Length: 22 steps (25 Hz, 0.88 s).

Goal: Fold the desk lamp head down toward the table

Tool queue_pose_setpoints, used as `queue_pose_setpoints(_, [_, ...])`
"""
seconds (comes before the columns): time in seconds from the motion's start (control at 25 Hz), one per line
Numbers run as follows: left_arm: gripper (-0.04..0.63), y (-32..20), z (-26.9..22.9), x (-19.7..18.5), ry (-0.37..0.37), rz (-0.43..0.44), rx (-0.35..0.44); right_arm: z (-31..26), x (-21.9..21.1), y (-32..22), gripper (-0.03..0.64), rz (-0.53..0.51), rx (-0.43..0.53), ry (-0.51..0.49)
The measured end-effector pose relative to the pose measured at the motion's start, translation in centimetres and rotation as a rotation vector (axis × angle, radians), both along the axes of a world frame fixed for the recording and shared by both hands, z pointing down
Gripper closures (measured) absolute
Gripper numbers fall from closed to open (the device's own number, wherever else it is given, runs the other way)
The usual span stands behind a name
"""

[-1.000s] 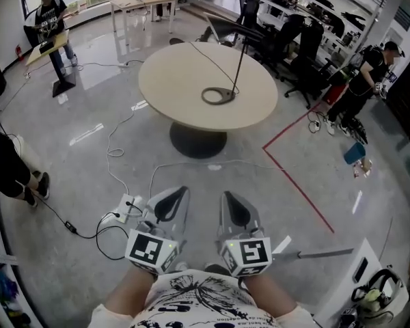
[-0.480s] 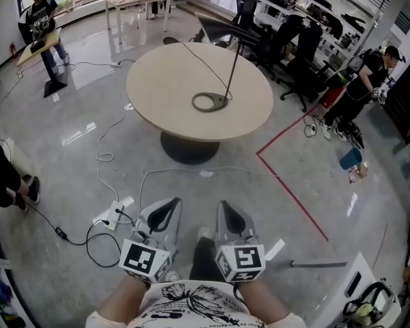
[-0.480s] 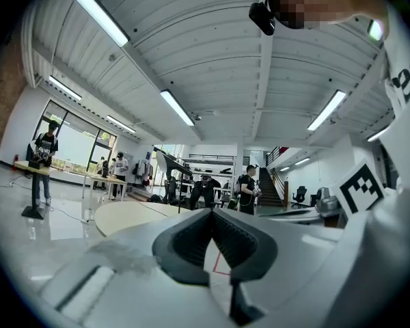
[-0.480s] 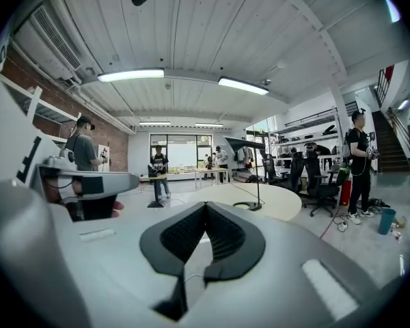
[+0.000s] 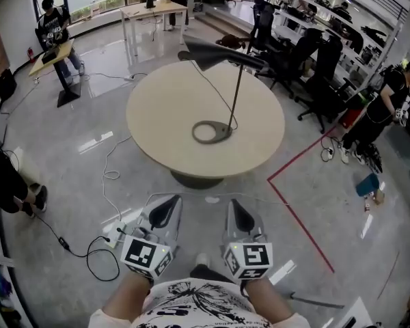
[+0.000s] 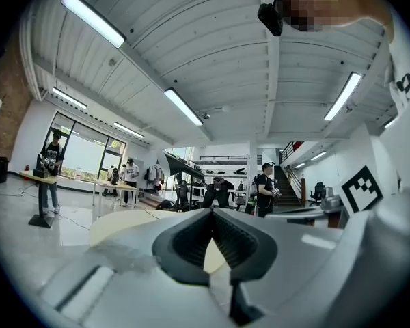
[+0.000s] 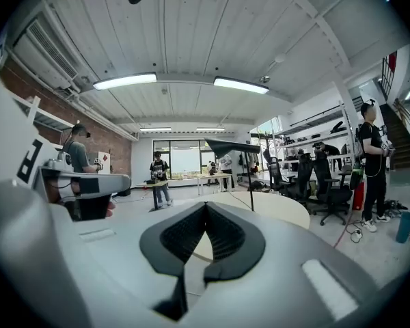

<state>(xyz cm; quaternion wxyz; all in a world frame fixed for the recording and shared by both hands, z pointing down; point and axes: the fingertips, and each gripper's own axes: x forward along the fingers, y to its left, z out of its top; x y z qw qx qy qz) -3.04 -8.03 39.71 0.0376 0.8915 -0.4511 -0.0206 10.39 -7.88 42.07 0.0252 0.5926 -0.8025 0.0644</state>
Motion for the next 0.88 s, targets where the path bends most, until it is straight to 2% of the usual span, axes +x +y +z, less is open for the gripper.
queue_pose_setpoints(0.28, [0.589, -4.8, -0.2, 3.3, -0.011, -0.052, -0.008, -0.3, 4.0, -5.5, 0.607, -0.046, -0.004, -0.010])
queue_pose_setpoints(0.52, [0.589, -7.9, 0.5, 3.3, -0.025, -0.100, -0.034, 0.4, 4.9, -9.0, 0.607, -0.076, -0.022, -0.014])
queue_pose_setpoints(0.88, [0.589, -15.8, -2.2, 2.5, 0.004, -0.055, 0.011, -1.8, 5.0, -15.6, 0.607, -0.035, -0.007, 0.019])
